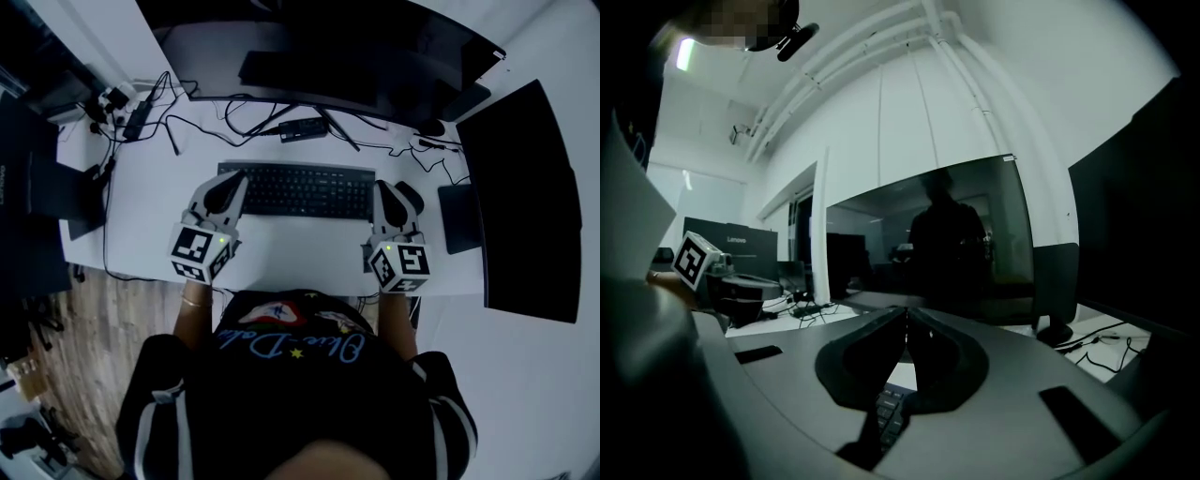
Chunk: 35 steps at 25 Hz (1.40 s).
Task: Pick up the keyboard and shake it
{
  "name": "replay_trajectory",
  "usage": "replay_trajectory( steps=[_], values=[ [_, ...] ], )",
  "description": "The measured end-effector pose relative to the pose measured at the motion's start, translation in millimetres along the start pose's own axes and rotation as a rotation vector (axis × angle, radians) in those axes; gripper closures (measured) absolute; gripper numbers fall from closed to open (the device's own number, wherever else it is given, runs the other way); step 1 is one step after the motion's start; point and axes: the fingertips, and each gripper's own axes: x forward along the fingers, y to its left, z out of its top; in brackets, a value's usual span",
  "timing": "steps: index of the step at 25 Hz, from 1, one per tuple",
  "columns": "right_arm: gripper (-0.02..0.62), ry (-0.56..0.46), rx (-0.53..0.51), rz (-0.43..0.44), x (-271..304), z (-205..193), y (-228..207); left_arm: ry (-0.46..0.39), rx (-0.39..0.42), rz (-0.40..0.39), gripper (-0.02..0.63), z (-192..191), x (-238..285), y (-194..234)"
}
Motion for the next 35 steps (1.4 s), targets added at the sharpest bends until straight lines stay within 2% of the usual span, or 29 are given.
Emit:
replay_trajectory(
  steps=[9, 26, 35],
  values=[
    [0.595, 0.010, -0.017, 0.024, -4.1, -0.3, 18.8, -0.060, -0.022, -0.059, 0.595, 17.4, -8.1, -19.1],
    [0.595, 0.017, -0.023, 0.052, -11.1, -0.2, 25.6, -0.065, -0.002, -0.095, 0.595, 21.9, -6.2, -31.5],
    [0.595, 0.025, -0.020, 0.052, -12.4, -3.2, 24.0, -0.068, -0.044, -0.108, 0.595, 24.6, -5.0, -34.5]
  ],
)
